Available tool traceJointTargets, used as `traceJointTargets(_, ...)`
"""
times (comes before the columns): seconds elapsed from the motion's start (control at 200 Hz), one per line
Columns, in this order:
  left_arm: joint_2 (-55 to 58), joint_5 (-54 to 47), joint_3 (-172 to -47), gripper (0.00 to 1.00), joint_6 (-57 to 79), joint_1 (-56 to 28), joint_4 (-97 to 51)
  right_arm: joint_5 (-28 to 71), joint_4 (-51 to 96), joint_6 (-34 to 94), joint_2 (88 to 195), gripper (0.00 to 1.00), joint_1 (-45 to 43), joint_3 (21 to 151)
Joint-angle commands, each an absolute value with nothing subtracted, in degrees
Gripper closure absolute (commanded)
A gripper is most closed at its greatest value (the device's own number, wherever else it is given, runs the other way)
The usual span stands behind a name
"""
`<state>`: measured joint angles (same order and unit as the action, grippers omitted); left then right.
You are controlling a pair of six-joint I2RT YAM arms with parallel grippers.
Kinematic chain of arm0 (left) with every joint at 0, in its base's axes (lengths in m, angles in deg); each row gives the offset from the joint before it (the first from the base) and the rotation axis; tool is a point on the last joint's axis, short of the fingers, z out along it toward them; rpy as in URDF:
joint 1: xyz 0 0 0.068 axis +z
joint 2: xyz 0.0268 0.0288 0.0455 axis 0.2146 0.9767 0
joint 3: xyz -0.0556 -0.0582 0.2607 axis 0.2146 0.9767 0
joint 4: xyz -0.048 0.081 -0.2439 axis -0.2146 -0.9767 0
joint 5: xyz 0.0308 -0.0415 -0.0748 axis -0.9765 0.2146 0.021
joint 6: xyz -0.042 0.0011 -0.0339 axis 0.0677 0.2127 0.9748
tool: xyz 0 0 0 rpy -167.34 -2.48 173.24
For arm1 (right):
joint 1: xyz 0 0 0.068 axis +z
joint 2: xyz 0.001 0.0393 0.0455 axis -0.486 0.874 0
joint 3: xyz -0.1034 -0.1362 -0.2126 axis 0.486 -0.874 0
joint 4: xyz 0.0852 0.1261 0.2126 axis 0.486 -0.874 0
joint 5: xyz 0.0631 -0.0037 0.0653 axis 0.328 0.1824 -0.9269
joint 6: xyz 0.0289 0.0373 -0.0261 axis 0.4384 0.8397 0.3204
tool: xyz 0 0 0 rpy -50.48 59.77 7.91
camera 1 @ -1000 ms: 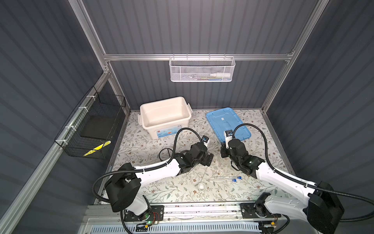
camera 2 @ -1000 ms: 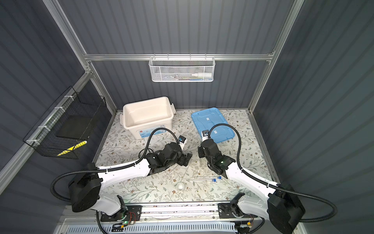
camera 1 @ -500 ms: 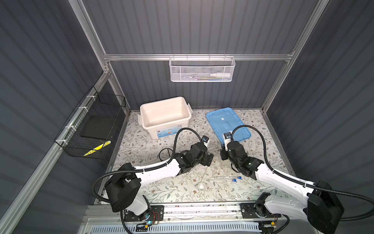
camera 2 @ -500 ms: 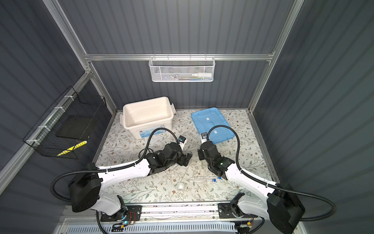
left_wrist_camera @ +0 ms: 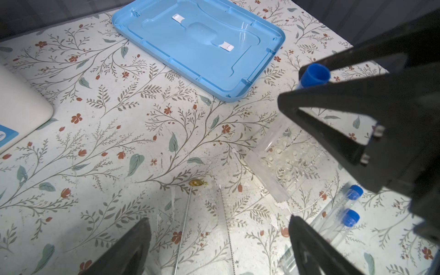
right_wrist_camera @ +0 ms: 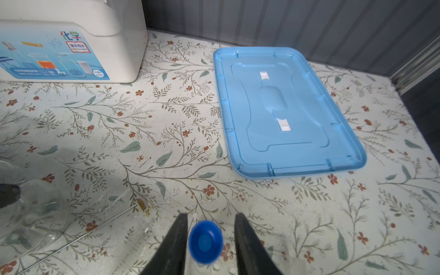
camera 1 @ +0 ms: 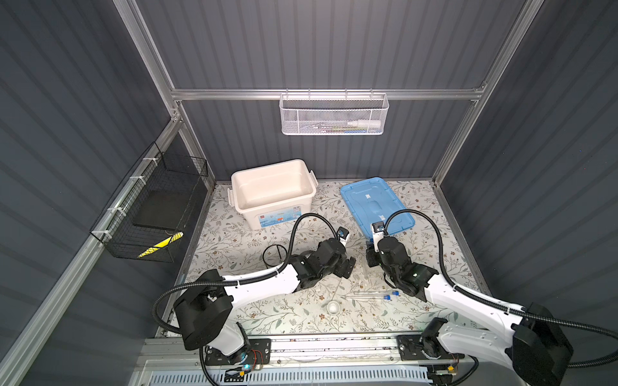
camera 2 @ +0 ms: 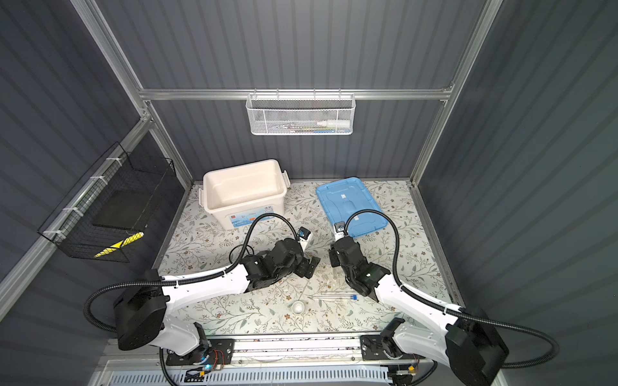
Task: Organize the chemistry lab equipment
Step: 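Carry the test tube with the right gripper toward the clear rack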
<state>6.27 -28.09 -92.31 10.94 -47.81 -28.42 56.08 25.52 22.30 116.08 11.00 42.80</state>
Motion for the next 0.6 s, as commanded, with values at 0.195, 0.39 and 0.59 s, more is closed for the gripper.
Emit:
traceJointTargets(0.195,7.5,-29.6,-93.7,0.08,9.8,-49.0,-30.5,57.6,24.6,22.2,113.7,0.54,11.3,43.5)
traceJointTargets(0.39,7.5,-29.5,-93.8,0.08,9.4,-49.2,-30.3,56.1,18.9,24.5,115.6,0.46,11.0,47.8)
traceJointTargets(0.59,7.7,-30.2,-94.0,0.08,8.1,-50.2,-31.8,55.1,15.5,26.9,115.2,0.39,10.2,50.3)
